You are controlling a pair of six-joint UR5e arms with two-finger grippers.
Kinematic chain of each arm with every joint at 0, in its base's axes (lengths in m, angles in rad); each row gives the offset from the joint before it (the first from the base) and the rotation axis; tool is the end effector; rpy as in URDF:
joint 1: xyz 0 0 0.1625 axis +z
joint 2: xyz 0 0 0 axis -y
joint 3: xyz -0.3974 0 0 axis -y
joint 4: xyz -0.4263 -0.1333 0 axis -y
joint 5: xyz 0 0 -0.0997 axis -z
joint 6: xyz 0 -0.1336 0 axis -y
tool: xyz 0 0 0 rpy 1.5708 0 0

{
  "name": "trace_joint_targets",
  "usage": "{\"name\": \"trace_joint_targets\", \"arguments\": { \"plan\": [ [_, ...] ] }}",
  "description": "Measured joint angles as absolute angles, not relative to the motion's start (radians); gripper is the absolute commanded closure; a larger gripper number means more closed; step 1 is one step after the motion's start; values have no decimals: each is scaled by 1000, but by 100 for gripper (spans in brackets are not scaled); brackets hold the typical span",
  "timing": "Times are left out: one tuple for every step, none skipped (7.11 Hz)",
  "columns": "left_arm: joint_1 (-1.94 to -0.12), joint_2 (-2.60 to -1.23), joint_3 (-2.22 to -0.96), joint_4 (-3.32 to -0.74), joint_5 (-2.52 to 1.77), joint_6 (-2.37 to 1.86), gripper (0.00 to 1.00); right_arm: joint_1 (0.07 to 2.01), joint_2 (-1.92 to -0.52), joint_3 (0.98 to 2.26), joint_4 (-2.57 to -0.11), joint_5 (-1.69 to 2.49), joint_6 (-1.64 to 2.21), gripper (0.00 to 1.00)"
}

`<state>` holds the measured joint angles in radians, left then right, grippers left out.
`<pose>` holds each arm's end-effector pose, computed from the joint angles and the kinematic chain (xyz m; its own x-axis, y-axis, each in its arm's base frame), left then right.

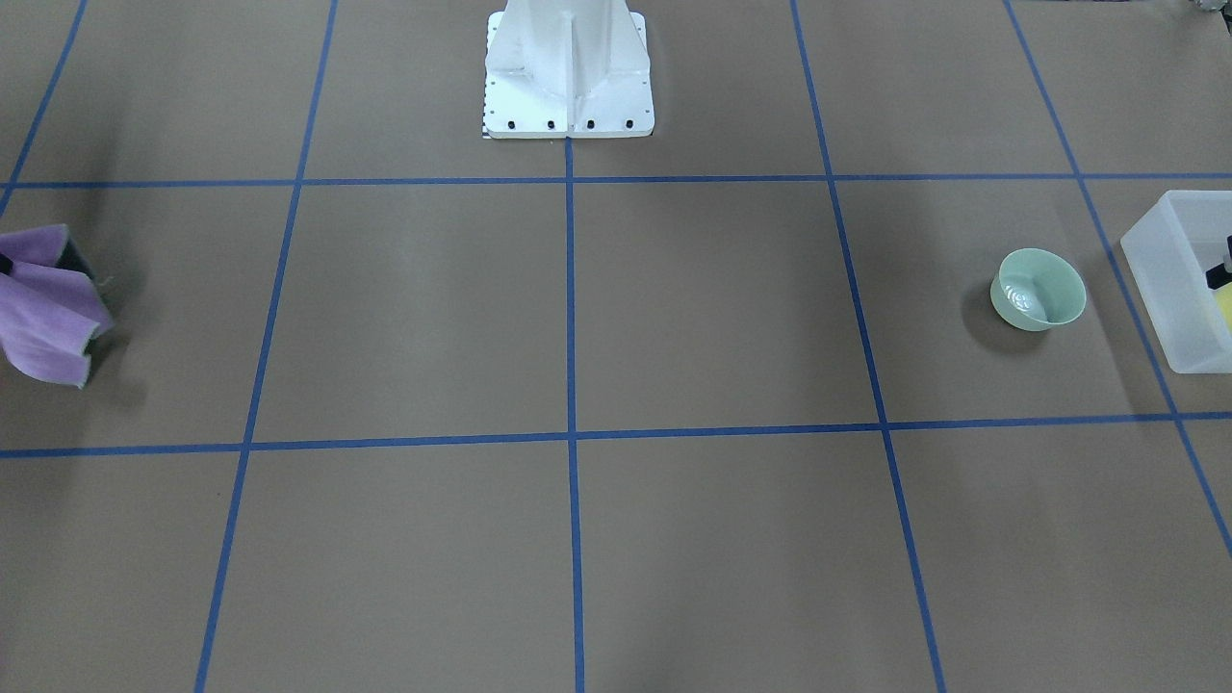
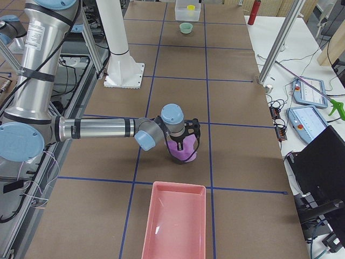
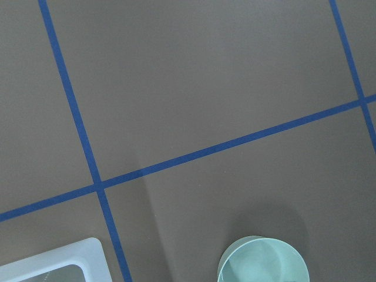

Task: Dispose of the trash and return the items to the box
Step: 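Lift the purple cloth with the right gripper and carry it away, then lower the purple cloth into the pink bin and open the right gripper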

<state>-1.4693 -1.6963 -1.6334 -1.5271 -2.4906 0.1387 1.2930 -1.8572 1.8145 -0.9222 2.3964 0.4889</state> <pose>0.0318 -0.5786 0.5428 0.5717 0.3097 -0.7597 -0.1810 0.9508 0.2514 -0.0889 -0.4397 0.5796 0.5803 -0.1483 0.8008 -0.0534 0.9743 0.2191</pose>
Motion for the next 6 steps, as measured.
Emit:
{"name": "trace_joint_targets", "arguments": {
  "plan": [
    [-1465,-1696,-1632,-1529,-2491,137,11,1389,-1892,1819,-933,2434,429,100],
    [-1462,-1696,-1629,-1534,-2491,135,10,1469,-1904,1819,-982,2450,349,100],
    [-1456,-1696,-1626,-1541,-2491,130,10,1558,-1898,1818,-1086,2451,211,100],
    [-1450,-1695,-1625,-1545,-2491,124,10,1646,-1879,1819,-1230,2438,37,100],
    [-1446,-1695,-1624,-1546,-2491,119,10,1717,-1852,1817,-1370,2406,-120,100],
    [-1444,-1695,-1623,-1547,-2491,118,10,1767,-1825,1809,-1480,2360,-245,100]
  ]
}}
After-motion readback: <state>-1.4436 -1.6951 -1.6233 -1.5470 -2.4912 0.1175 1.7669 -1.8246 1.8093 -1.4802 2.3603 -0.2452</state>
